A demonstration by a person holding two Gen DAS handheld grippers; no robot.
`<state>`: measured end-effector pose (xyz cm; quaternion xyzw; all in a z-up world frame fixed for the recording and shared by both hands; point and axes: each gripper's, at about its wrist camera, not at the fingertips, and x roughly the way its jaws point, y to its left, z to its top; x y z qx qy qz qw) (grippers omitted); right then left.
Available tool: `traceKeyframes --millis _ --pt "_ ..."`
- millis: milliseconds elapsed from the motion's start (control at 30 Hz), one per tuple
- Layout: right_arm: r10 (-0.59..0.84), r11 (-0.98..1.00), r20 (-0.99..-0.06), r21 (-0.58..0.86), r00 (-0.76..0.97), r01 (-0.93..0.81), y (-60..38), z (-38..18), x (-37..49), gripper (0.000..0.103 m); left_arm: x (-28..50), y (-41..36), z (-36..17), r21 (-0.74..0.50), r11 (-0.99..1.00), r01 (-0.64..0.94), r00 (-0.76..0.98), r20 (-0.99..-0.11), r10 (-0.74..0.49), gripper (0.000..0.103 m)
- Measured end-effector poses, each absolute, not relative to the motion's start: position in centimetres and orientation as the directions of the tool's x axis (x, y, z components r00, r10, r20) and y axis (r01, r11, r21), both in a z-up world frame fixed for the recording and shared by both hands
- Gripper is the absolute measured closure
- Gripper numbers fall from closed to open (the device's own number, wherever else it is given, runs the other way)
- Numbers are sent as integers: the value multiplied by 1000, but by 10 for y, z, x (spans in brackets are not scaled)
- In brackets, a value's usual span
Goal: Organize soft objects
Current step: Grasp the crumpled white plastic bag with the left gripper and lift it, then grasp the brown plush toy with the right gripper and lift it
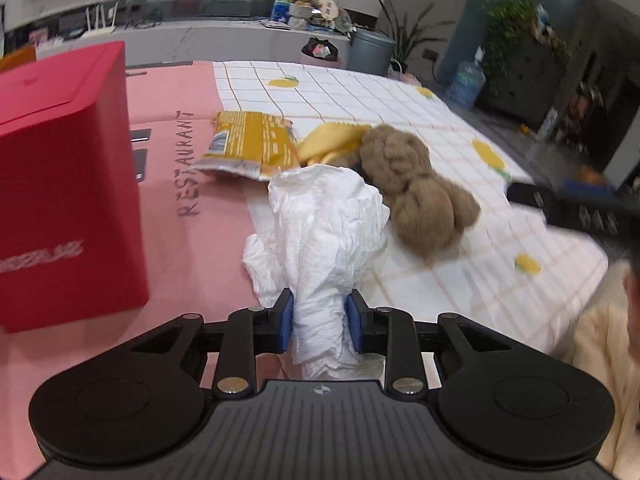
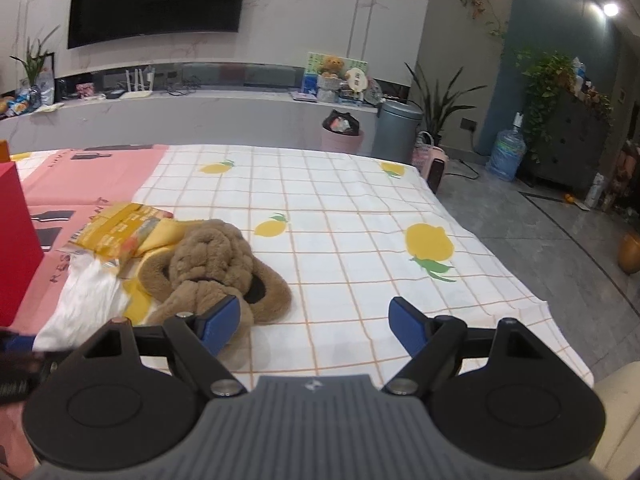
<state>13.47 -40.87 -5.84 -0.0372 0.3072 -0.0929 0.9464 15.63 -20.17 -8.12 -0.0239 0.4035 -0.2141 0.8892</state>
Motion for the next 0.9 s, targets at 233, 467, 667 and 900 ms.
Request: traceKeyframes --millis 233,467,667,900 --pt "-103 994 -575 -39 812 98 -400 -72 139 17 142 -190 -80 -246 911 331 580 -708 -402 70" --pt "-84 996 -603 -74 793 49 -378 -81 160 11 137 -190 -82 -236 914 331 608 -688 -397 70" --pt "-10 996 -620 -76 784 -47 -370 -89 166 59 136 -189 -84 -235 913 334 612 -683 -399 70" --pt "-6 992 -722 -91 692 -86 -372 -72 158 81 136 -183 -86 -243 907 345 612 -675 -413 70"
